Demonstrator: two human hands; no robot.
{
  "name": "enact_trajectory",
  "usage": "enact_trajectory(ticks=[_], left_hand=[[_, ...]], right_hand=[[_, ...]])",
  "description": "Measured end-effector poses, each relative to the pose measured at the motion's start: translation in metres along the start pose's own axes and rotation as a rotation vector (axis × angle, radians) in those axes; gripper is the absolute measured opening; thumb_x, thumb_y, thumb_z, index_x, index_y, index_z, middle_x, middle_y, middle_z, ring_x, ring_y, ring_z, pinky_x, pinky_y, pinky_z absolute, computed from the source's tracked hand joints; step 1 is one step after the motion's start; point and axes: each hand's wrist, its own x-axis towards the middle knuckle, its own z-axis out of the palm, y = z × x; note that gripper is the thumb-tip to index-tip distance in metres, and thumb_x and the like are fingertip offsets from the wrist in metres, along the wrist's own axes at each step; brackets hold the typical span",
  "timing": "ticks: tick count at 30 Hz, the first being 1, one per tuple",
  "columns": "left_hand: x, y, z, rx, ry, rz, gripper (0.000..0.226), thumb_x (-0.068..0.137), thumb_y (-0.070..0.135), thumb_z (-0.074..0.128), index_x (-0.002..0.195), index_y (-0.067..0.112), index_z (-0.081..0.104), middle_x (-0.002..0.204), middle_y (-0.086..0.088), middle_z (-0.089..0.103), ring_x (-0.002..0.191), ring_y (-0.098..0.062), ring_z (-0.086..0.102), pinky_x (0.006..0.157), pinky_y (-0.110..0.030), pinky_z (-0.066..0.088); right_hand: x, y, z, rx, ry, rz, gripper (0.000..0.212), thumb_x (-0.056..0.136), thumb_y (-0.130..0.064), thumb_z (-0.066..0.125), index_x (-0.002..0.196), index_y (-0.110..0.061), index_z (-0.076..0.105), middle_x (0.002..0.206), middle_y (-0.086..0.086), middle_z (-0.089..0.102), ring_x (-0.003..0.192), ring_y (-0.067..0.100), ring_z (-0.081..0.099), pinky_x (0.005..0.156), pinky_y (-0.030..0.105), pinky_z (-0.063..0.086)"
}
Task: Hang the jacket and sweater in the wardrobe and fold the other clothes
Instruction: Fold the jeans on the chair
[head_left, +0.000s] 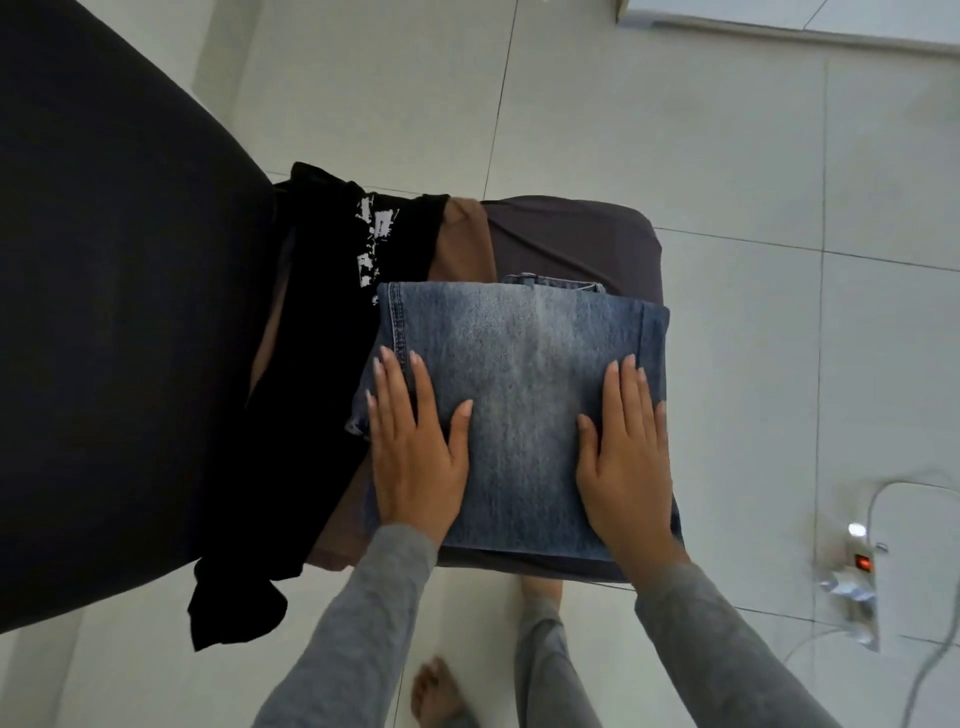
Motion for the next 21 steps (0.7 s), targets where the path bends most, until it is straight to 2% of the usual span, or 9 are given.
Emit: enact_trajectory(ticks=[5, 11, 17, 21], left_hand=[[-0.009, -0.005, 0.011, -0.034, 0.046, -0.021, 0.068, 0.098, 0.05, 0.023, 0.15, 0.008, 0.013, 0.158, -0.013, 0.008, 0.146, -0.023, 0.005, 0.119, -0.034, 0.003], [-0.011, -0.006, 0.015, -0.07, 0.073, -0.013, 0.065, 0.098, 0.047, 0.024, 0.15, 0.008, 0.015, 0.158, -0.012, 0.011, 0.146, -0.021, 0.007, 0.119, -0.031, 0.001], [-0.031, -0.016, 0.007, -0.072, 0.003, 0.001, 0.061, 0.099, 0.044, 0.02, 0.149, 0.008, 0.019, 0.156, -0.009, 0.013, 0.145, -0.02, 0.01, 0.118, -0.037, 0.007], [-0.069, -0.028, -0.001, -0.185, -0.044, -0.017, 0.059, 0.099, 0.042, 0.024, 0.148, 0.008, 0.022, 0.156, -0.005, 0.013, 0.144, -0.017, 0.007, 0.117, -0.039, 0.01]], right_hand=[[-0.016, 0.007, 0.009, 0.035, 0.028, 0.015, 0.058, 0.098, -0.037, 0.024, 0.15, -0.013, 0.02, 0.158, 0.002, 0.015, 0.146, 0.015, 0.009, 0.119, 0.044, 0.013], [-0.016, 0.012, 0.012, 0.117, 0.039, 0.008, 0.057, 0.098, -0.035, 0.029, 0.149, -0.012, 0.024, 0.157, 0.001, 0.018, 0.146, 0.014, 0.01, 0.12, 0.042, 0.011], [-0.028, 0.012, 0.002, 0.214, 0.004, 0.044, 0.053, 0.1, -0.029, 0.035, 0.149, -0.017, 0.022, 0.156, -0.008, 0.012, 0.145, 0.01, 0.007, 0.119, 0.044, 0.012], [-0.063, 0.009, -0.004, 0.245, 0.001, 0.138, 0.052, 0.101, -0.021, 0.041, 0.149, -0.014, 0.023, 0.156, -0.007, 0.012, 0.145, 0.01, 0.006, 0.119, 0.042, 0.013]])
